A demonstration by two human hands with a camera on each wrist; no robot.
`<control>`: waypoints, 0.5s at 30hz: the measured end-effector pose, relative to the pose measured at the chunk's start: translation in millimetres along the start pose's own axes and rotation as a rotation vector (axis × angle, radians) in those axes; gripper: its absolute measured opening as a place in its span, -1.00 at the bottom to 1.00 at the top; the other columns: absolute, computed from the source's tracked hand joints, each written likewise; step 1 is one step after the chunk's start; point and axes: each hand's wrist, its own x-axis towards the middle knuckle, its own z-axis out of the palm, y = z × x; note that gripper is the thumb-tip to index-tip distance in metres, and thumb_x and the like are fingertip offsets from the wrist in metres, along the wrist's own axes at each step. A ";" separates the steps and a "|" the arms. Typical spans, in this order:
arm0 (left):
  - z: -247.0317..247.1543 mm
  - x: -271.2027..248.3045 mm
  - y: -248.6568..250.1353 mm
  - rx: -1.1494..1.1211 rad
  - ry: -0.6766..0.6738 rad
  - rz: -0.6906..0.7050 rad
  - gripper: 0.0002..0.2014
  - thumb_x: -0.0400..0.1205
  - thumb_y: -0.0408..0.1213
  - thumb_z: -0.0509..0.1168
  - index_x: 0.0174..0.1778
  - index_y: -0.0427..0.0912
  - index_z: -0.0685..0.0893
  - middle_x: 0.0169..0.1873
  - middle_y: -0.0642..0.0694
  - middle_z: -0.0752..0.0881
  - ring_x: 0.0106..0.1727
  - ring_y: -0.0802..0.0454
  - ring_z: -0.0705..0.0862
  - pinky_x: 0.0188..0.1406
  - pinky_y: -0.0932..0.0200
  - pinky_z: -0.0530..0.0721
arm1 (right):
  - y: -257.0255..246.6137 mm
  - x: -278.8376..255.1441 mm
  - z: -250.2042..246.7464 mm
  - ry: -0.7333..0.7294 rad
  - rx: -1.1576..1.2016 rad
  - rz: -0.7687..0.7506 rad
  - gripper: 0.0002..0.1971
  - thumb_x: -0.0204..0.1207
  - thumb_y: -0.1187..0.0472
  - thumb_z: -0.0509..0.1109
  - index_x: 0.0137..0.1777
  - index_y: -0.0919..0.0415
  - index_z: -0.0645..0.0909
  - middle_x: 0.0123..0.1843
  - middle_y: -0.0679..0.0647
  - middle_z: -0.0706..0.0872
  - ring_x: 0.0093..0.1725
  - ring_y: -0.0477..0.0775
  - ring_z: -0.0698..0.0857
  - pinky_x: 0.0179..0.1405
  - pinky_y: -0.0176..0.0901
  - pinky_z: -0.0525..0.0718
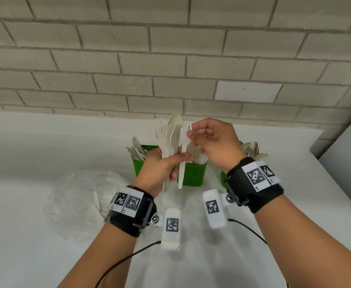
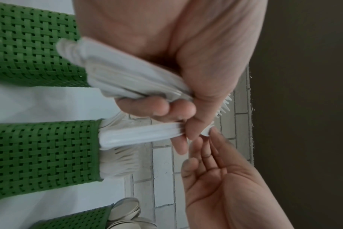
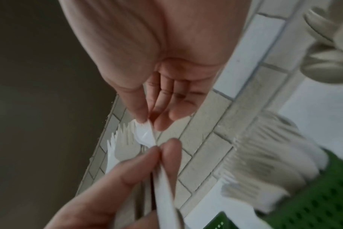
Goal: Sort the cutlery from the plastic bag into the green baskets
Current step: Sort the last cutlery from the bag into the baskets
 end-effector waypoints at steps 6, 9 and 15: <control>-7.1 1.2 -2.7 0.009 0.104 0.071 -0.96 0.60 -0.33 0.43 -0.16 -0.17 0.75 -0.16 -0.23 0.81 -0.65 0.09 0.41 -0.65 0.26 0.42 | -17.1 11.8 -29.1 0.211 0.117 -0.114 -0.86 0.58 0.43 0.38 0.00 0.19 0.55 -0.28 0.04 0.73 -0.37 -0.03 0.76 -0.36 -0.19 0.71; -11.5 0.8 -3.5 0.011 0.107 0.074 -0.92 0.62 -0.34 0.41 -0.19 -0.17 0.74 -0.13 -0.19 0.84 -0.64 0.09 0.42 -0.64 0.27 0.43 | -11.7 15.1 -36.9 0.242 -0.045 -0.270 -0.72 0.62 0.40 0.33 0.23 0.06 0.55 -0.26 -0.05 0.64 -0.28 -0.05 0.79 -0.20 -0.20 0.74; -2.8 -1.1 -1.9 0.040 0.035 0.091 -0.89 0.61 -0.40 0.40 -0.24 -0.18 0.73 -0.28 -0.12 0.81 -0.66 0.11 0.42 -0.65 0.29 0.41 | 31.9 14.2 -23.4 0.060 -0.496 -0.163 -0.66 0.67 0.30 0.27 0.37 0.00 0.62 -0.03 -0.01 0.74 -0.07 -0.08 0.74 -0.01 -0.19 0.66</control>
